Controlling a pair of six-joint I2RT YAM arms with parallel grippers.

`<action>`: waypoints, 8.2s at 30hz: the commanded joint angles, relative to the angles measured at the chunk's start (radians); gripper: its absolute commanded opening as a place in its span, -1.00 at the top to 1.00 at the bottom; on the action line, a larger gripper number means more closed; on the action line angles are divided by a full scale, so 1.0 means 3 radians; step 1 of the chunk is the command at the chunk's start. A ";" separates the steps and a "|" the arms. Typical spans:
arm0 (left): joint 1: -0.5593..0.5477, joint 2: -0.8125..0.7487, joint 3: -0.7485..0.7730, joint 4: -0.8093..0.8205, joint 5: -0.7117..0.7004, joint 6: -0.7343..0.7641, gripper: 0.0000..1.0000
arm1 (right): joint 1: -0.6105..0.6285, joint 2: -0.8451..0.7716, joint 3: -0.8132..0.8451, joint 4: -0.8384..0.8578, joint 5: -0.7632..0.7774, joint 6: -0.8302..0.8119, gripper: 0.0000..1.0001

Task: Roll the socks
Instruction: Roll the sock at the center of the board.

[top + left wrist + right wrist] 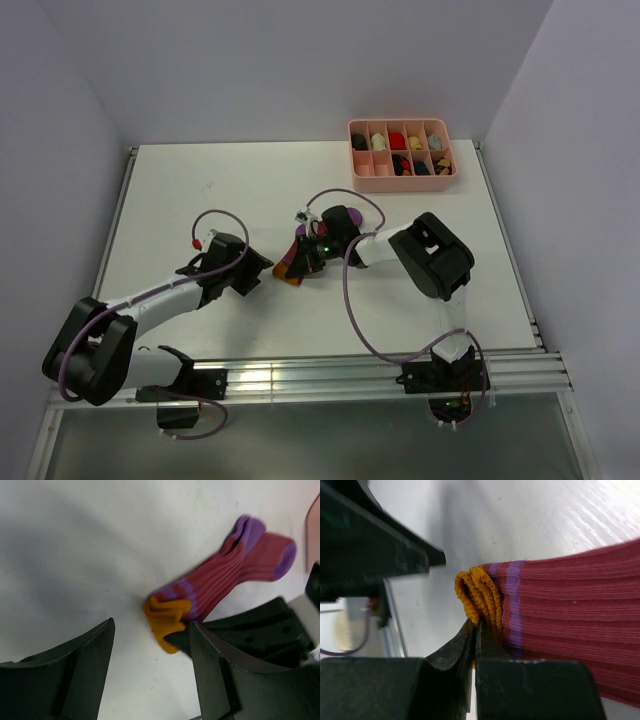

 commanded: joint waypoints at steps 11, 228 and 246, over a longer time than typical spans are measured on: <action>-0.0284 0.0399 -0.0095 0.0450 -0.0079 -0.0300 -0.29 | -0.0290 0.0385 -0.0107 0.0374 -0.0280 0.0880 1.00; -0.0427 0.0973 0.1071 -0.0280 -0.0181 0.0436 0.07 | 0.0846 -0.0827 -0.0511 -0.0250 0.2341 -0.1549 1.00; -0.0478 0.0537 0.0468 0.0170 -0.0120 0.0104 -0.23 | -0.0095 -0.0643 -0.0858 0.0445 0.0692 0.0430 1.00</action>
